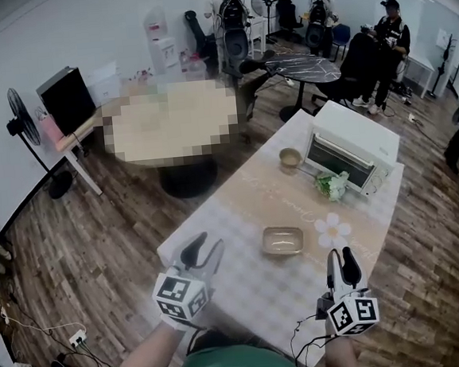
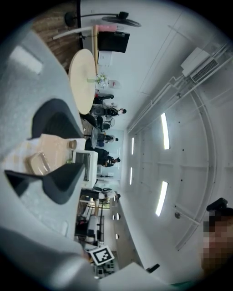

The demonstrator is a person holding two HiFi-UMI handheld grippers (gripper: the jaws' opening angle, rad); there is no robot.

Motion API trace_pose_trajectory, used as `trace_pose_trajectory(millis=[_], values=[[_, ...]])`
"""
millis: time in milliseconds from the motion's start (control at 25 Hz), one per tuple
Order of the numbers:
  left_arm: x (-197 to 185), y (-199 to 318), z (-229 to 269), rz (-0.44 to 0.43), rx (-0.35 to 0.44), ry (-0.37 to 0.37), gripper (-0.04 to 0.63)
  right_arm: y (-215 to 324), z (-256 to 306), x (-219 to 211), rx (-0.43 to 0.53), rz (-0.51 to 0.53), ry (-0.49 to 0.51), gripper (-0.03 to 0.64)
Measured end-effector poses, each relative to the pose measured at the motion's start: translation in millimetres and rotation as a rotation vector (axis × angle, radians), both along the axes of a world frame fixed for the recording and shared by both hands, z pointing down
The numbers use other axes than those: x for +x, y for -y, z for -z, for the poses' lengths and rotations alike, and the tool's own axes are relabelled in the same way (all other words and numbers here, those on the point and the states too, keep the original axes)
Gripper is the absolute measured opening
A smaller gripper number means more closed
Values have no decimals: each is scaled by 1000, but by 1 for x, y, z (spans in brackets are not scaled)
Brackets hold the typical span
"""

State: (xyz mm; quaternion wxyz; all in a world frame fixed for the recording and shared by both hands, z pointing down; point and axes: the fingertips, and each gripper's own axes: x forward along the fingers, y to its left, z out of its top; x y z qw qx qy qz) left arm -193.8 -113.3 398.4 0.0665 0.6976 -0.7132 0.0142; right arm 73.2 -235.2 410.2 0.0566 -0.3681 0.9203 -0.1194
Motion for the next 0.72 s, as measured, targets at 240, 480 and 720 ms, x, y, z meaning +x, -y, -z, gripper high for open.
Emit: trace_pose_trajectory(millis=[240, 480, 720], values=[[4, 40, -11, -97, -24, -3, 164, 12, -11, 18, -19, -102, -8, 143], [-3, 90, -28, -240, -45, -39, 156, 22, -24, 20, -61, -248, -27, 143], [-37, 136, -54, -353, -89, -126, 144, 27, -29, -5, -87, -374, -52, 143]])
